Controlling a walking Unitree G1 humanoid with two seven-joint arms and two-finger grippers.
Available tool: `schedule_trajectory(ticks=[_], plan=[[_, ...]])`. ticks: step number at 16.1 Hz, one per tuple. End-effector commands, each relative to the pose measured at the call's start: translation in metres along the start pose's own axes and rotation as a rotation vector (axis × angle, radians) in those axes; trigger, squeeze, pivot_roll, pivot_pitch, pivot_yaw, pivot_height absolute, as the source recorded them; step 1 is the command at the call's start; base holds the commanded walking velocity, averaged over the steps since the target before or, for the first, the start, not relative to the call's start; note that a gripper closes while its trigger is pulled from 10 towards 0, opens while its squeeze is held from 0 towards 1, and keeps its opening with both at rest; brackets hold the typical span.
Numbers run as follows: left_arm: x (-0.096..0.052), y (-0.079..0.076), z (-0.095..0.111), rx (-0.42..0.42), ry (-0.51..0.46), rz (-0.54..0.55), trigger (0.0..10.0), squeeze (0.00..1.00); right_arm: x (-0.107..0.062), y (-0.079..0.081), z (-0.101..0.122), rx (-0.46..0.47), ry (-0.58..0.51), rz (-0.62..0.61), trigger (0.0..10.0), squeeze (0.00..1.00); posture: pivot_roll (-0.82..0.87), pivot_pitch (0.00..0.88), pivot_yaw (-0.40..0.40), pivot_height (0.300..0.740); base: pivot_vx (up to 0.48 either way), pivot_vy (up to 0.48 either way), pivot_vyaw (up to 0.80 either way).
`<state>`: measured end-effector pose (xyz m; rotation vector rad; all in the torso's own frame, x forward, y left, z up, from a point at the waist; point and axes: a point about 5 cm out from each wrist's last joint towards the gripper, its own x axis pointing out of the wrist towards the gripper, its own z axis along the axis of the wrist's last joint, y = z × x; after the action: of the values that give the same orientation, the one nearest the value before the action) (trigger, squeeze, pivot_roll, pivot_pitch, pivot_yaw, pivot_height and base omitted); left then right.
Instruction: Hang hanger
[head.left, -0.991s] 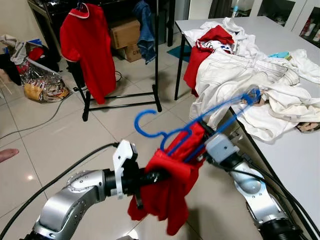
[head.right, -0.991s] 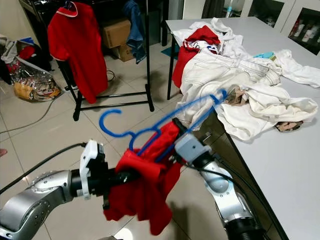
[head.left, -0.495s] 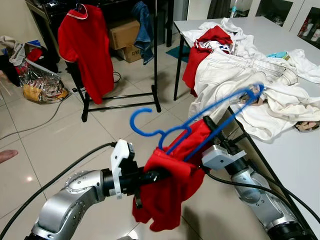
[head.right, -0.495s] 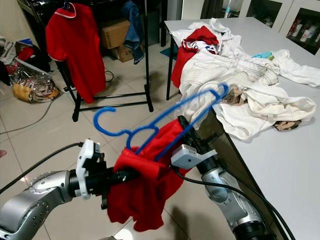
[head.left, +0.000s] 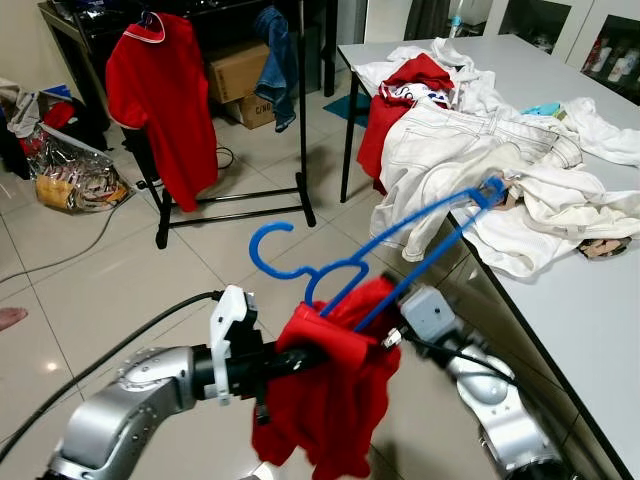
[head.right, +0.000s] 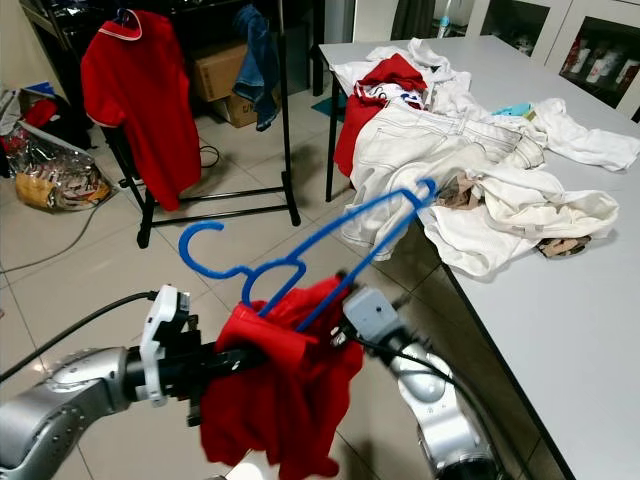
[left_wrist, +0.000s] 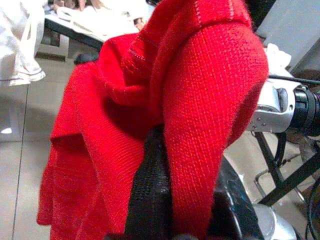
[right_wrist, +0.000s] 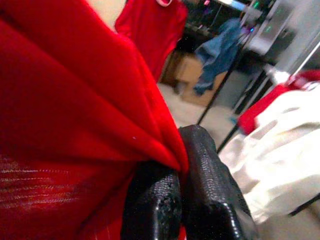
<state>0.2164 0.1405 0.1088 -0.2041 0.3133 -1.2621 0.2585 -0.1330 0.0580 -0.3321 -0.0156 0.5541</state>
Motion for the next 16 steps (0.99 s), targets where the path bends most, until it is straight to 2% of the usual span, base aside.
schedule_trajectory(ticks=[1,3,4,6,7,9,11,14,16], plan=[[-0.003,-0.001,0.009,0.046,0.005,-0.042,10.0,0.00,-0.007,-0.016,-0.006,0.054,0.030,-0.071,10.0,0.00,-0.11,0.000,0.042,0.740,0.000,0.000,0.00],[-0.007,0.004,0.027,0.100,0.013,-0.077,10.0,0.00,-0.009,-0.016,-0.006,0.092,0.024,-0.084,10.0,0.00,-0.11,0.000,0.038,0.740,0.000,0.000,0.00],[-0.012,0.007,0.034,0.108,0.020,-0.086,10.0,0.00,-0.008,-0.026,0.003,0.081,-0.016,-0.169,10.0,0.00,-0.11,0.000,0.038,0.740,0.000,0.000,0.00],[-0.015,0.012,0.035,0.107,0.031,-0.077,10.0,0.00,-0.005,-0.050,0.015,0.017,-0.066,-0.346,10.0,0.00,-0.12,0.000,0.043,0.740,0.000,0.000,0.00],[-0.014,0.017,0.032,0.108,0.029,-0.049,10.0,0.00,-0.003,-0.068,0.024,-0.047,-0.099,-0.486,10.0,0.00,-0.12,0.000,0.047,0.740,0.000,0.000,0.00],[-0.010,0.030,0.033,0.100,-0.035,0.065,10.0,0.00,-0.001,-0.085,0.034,-0.081,-0.116,-0.605,10.0,0.00,-0.13,0.000,0.048,0.740,0.000,0.000,0.00],[-0.006,0.046,0.036,0.034,-0.137,0.194,10.0,0.00,0.000,-0.094,0.037,-0.139,-0.077,-0.694,10.0,0.00,-0.12,0.000,0.043,0.740,0.000,0.000,0.00],[0.001,0.047,0.031,-0.002,-0.170,0.215,10.0,0.00,-0.002,-0.104,0.025,-0.193,0.015,-0.826,10.0,0.00,-0.11,0.000,0.038,0.740,0.000,0.000,0.00],[0.012,0.045,0.023,-0.007,-0.163,0.228,10.0,0.00,0.001,-0.101,0.021,-0.154,0.038,-0.799,10.0,0.00,-0.11,0.000,0.038,0.740,0.000,0.000,0.00]])
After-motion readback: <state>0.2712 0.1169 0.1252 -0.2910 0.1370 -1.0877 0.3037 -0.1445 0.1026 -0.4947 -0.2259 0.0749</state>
